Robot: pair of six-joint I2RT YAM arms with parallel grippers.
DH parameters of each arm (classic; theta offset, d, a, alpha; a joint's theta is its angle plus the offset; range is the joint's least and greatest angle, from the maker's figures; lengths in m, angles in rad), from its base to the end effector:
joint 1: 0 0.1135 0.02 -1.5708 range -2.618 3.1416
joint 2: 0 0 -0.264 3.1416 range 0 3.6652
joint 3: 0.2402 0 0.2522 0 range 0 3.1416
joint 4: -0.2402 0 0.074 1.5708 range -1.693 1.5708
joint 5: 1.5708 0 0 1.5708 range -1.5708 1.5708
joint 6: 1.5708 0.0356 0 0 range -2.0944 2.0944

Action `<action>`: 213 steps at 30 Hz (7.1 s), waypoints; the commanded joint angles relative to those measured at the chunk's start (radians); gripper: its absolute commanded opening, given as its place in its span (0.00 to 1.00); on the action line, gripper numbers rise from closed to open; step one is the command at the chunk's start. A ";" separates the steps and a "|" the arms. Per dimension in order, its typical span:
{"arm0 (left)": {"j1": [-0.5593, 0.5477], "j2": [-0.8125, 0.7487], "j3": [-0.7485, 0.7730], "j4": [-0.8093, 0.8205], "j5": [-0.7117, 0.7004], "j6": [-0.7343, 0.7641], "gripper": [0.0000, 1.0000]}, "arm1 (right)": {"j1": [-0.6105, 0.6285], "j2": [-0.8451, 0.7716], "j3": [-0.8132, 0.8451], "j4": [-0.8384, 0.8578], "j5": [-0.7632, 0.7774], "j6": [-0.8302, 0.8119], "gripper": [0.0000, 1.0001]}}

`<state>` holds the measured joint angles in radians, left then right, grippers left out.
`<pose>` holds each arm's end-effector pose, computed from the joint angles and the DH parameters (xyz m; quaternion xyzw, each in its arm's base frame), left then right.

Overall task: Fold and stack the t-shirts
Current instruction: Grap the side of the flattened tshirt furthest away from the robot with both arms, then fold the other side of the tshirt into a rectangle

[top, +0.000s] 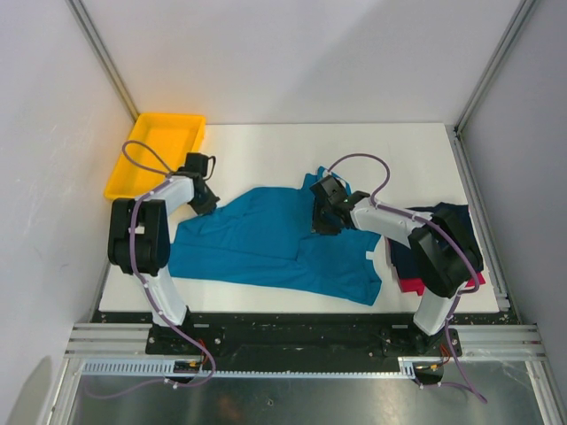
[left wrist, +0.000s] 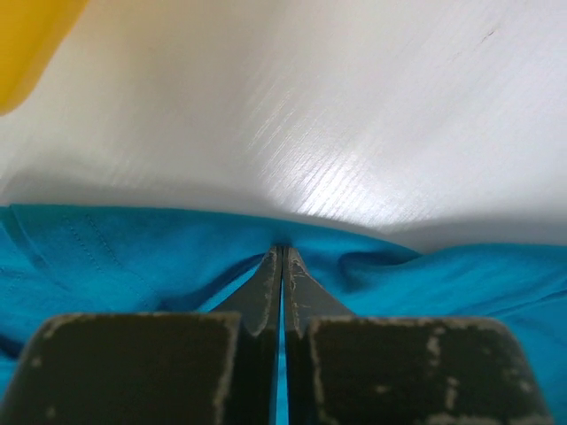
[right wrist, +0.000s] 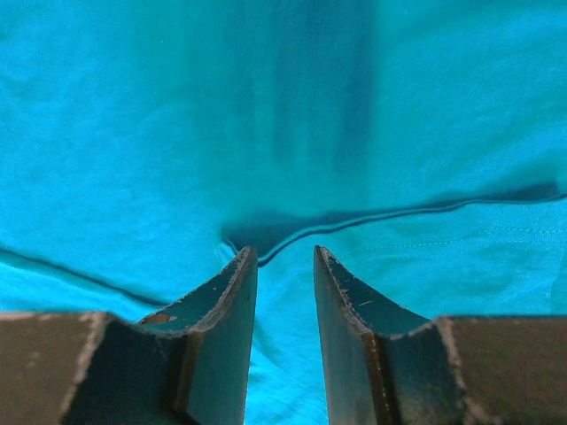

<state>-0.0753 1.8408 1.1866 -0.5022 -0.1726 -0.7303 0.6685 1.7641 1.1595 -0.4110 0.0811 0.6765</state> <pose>0.3647 -0.0214 0.1666 -0.3304 0.9174 -0.0027 0.2216 0.2875 0.2234 0.1897 0.0150 0.9609 0.1401 0.2385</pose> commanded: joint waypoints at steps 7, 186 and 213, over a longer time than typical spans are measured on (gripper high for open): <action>0.009 -0.088 0.124 -0.028 -0.057 0.020 0.00 | -0.089 -0.057 0.000 0.039 0.002 -0.063 0.37; 0.252 -0.278 -0.221 0.012 -0.039 0.067 0.08 | -0.110 -0.519 -0.398 -0.130 0.100 -0.024 0.18; -0.342 -0.174 0.079 0.059 0.374 0.327 0.53 | -0.192 -0.278 -0.141 -0.098 0.167 -0.044 0.47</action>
<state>-0.3073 1.5711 1.1641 -0.4740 0.1146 -0.4671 0.4793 1.5429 1.0180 -0.4622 0.1951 0.5961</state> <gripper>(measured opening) 0.528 0.468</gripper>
